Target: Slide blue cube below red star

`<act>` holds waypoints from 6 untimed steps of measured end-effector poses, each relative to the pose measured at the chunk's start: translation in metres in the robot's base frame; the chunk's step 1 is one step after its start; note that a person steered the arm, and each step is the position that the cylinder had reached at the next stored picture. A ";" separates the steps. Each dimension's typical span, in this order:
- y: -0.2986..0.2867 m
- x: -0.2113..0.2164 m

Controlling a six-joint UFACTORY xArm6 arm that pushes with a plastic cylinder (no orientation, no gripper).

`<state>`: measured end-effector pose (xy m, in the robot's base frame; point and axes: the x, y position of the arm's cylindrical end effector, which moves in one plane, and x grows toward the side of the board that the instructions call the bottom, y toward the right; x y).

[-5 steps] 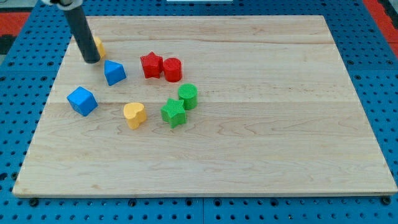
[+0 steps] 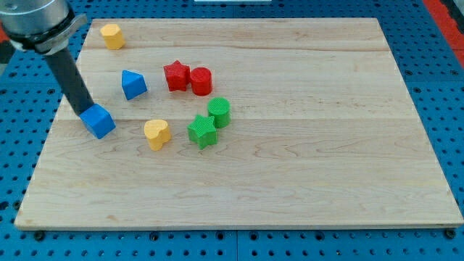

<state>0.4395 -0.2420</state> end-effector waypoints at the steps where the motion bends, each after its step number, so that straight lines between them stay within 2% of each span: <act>1: -0.034 0.030; 2: -0.016 0.048; 3: 0.023 0.012; 4: 0.075 -0.004; 5: 0.125 0.015; 6: 0.118 0.048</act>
